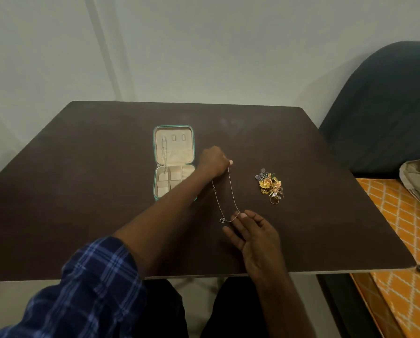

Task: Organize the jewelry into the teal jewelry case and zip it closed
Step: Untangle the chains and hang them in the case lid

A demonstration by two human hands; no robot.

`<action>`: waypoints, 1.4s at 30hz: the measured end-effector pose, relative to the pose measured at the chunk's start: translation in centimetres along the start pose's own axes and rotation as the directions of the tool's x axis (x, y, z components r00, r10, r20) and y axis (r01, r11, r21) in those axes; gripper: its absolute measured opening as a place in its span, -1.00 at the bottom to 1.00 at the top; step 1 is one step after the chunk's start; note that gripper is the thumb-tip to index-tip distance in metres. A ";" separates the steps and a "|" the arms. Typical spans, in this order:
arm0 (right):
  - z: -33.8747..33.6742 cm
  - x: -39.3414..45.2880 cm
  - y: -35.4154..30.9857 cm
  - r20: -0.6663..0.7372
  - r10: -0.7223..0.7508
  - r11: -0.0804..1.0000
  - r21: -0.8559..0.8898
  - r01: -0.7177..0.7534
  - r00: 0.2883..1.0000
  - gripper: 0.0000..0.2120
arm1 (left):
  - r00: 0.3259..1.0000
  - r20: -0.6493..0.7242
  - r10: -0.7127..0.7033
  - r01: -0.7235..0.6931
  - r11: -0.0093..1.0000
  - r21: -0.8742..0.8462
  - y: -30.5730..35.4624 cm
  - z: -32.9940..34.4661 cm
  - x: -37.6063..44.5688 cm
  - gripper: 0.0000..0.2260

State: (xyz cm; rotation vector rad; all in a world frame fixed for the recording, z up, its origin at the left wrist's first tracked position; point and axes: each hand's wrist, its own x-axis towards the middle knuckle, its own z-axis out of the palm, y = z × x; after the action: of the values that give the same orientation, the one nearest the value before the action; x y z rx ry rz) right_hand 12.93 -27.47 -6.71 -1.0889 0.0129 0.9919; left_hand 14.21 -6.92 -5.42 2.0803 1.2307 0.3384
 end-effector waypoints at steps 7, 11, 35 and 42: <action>-0.3 -0.6 -0.7 -0.072 -0.255 0.871 -0.451 0.196 0.964 -0.95 | 0.982 -0.098 0.160 -0.146 0.981 0.129 0.1 -0.9 -1.6 -0.74; 2.9 0.4 -1.1 0.111 -0.520 0.567 -0.697 0.439 0.847 -0.95 | 0.872 -0.422 0.247 -0.240 0.968 0.072 -1.0 -5.7 -3.5 -0.78; 19.5 9.6 2.4 0.477 -0.372 -0.266 -0.877 0.401 0.796 -0.72 | 0.869 -0.493 -0.035 0.049 0.999 0.015 -12.4 -6.2 -3.7 -0.69; 19.7 9.9 3.3 0.554 -0.387 -0.347 -0.828 0.440 0.737 -0.74 | 0.866 -0.500 -0.012 0.014 1.000 0.000 -12.5 -6.3 -3.9 -0.68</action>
State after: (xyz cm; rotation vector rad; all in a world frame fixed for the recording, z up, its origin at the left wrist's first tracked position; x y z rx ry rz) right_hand 7.87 -6.00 -3.66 -2.2751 -1.4448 0.0095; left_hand 0.47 -3.59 -8.85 2.0504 1.5354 0.9177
